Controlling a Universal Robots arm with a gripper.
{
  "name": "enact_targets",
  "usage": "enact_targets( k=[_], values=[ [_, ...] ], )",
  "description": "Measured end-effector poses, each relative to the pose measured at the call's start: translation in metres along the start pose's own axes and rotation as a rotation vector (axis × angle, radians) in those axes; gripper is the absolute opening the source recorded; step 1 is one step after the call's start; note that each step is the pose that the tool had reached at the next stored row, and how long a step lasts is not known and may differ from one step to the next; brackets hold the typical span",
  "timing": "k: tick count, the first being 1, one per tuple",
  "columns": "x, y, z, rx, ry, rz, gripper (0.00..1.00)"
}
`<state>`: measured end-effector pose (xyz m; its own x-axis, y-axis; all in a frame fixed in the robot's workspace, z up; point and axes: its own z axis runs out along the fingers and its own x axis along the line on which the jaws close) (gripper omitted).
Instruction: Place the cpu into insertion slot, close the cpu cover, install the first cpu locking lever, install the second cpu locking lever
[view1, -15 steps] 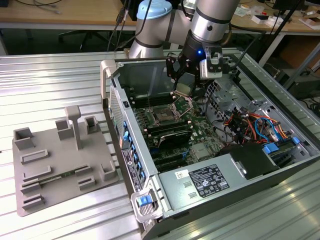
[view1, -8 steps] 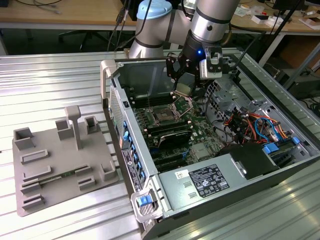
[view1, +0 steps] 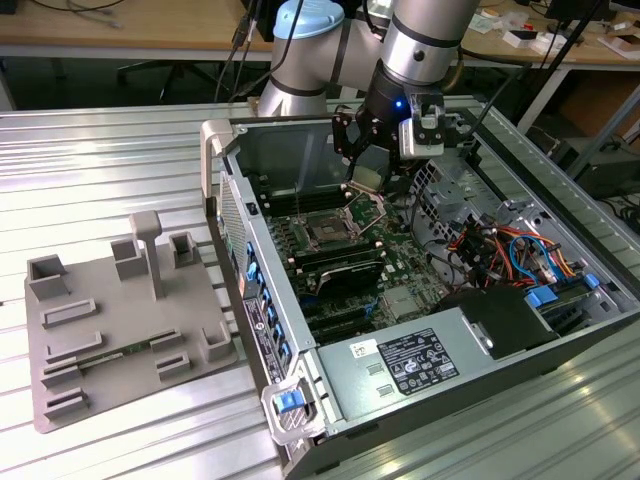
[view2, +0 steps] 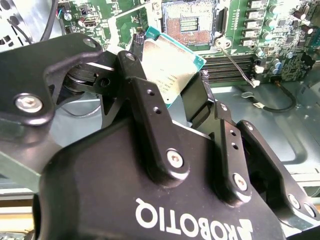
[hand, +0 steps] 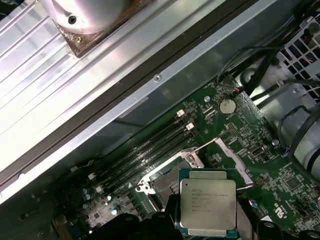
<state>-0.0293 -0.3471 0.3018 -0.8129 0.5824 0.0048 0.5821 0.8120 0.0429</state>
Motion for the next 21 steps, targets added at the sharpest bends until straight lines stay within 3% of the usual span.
enact_targets(
  k=[21],
  values=[
    [0.0,0.0,0.0001,0.0008,-0.0022,0.034,0.55]
  ],
)
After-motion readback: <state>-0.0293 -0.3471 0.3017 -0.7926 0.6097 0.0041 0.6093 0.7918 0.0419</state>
